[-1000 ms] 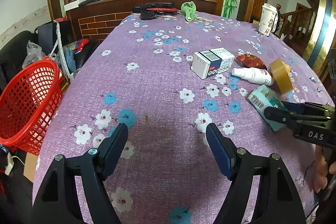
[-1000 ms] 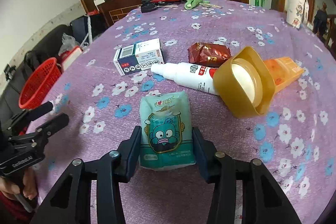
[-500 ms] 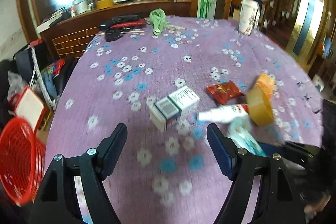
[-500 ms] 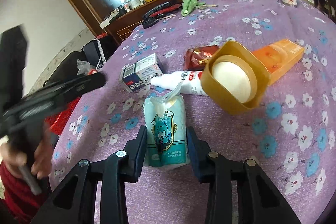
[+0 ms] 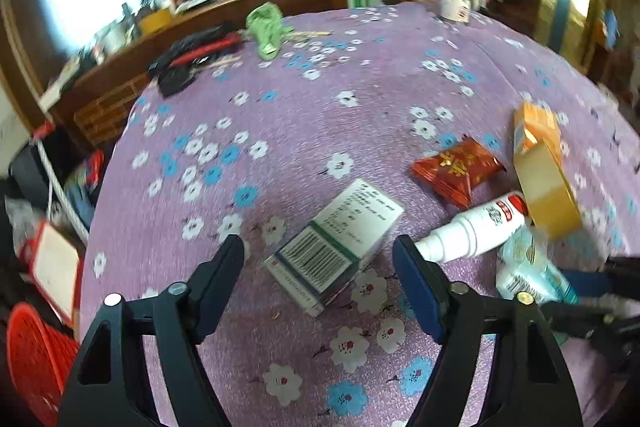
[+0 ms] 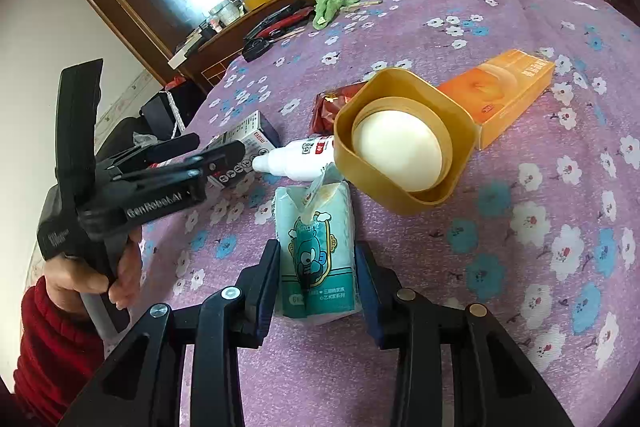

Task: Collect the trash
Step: 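Grasp the white medicine box with the left gripper while the right gripper grasps the teal wipes pack, then lift the medicine box with the left gripper while the right gripper lifts the teal pack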

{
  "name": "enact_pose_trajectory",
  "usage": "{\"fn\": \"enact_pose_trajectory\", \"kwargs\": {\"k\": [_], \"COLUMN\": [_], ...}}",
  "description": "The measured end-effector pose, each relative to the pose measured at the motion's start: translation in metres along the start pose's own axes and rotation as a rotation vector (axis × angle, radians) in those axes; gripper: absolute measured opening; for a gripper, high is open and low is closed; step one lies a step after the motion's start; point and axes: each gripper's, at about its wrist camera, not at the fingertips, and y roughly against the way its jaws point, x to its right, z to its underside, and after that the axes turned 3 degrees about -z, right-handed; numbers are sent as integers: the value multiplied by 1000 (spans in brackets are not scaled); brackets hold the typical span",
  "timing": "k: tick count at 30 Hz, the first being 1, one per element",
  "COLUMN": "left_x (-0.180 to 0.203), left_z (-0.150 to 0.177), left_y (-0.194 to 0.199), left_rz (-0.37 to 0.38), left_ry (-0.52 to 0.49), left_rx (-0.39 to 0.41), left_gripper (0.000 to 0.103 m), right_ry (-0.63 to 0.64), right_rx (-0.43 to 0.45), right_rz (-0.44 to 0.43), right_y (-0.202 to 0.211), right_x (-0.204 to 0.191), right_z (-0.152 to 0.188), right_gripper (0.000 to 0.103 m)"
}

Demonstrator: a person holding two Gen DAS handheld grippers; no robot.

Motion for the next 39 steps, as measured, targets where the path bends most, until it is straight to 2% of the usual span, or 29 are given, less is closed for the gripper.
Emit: {"fn": "enact_pose_trajectory", "kwargs": {"k": [1,5,10,14,18,20,24,29,31,39], "left_x": [2,4,0,6,2,1,-3,-12,-14,-10], "left_z": [-1,-2,-1,0,-3,-3,2,16,29,78], "left_y": [-2,-6,-14,-18,-23,-22,-18,-3,10,54], "left_rz": [5,3,53,45,62,69,50,69,76,19], "left_ry": [-11,-12,29,21,91,122,197,277,310,348], "left_rx": [-5,-3,-32,-32,-33,-28,-34,-46,-37,26], "left_gripper": [63,50,45,45,43,33,33,33,33,33], "right_ry": [-1,-4,-2,0,2,5,10,27,51,127], "right_rx": [0,3,3,3,3,3,3,1,9,40], "right_rz": [-1,3,5,8,9,11,11,7,3,-11], "right_y": [0,2,2,2,2,2,1,-1,1,5], "right_x": [0,0,0,0,0,0,-1,-4,-9,-24], "right_z": [0,1,1,1,1,1,0,1,1,3], "right_gripper": [40,40,40,40,40,40,40,40,40,40]}}
